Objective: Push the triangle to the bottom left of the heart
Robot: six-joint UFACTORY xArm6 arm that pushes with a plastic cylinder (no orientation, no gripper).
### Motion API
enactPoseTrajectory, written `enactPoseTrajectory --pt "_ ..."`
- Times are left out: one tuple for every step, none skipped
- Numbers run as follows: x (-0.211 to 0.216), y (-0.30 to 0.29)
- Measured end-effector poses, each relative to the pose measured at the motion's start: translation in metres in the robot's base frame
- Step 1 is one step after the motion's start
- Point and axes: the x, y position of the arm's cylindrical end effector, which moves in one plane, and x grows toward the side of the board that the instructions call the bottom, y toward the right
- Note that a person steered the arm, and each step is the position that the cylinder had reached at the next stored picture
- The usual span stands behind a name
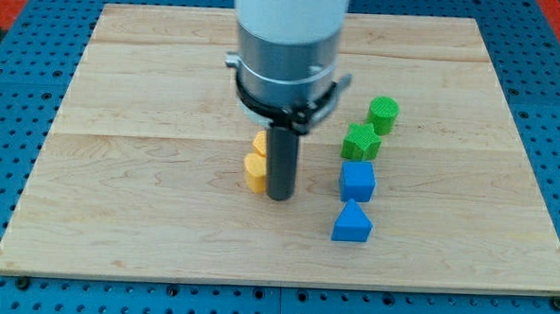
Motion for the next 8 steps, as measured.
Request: enactPoseTrajectory --pt "-0.022 0.025" --pt "-0.023 0.073" --pt "-0.033 0.080" --pt "-0.037 0.103" --pt "-0.033 0.139" --pt "-0.022 0.167" --pt "0.016 0.144" --pt "0.057 0.106"
